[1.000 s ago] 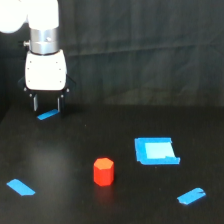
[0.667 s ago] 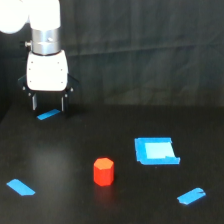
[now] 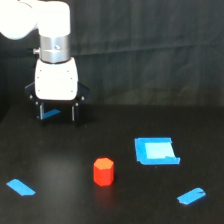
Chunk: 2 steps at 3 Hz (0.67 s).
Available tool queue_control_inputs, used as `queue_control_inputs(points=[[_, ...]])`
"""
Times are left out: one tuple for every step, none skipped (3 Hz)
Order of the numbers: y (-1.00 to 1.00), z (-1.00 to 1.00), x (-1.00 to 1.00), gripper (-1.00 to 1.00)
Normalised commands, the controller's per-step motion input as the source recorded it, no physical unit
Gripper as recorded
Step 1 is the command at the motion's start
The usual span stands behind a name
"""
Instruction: Pick up the red object from the table
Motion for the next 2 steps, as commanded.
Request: queue_control_inputs(points=[[-0.89,-0.08,0.71,0.95],[-0.76,-0.12,0.73,1.00]])
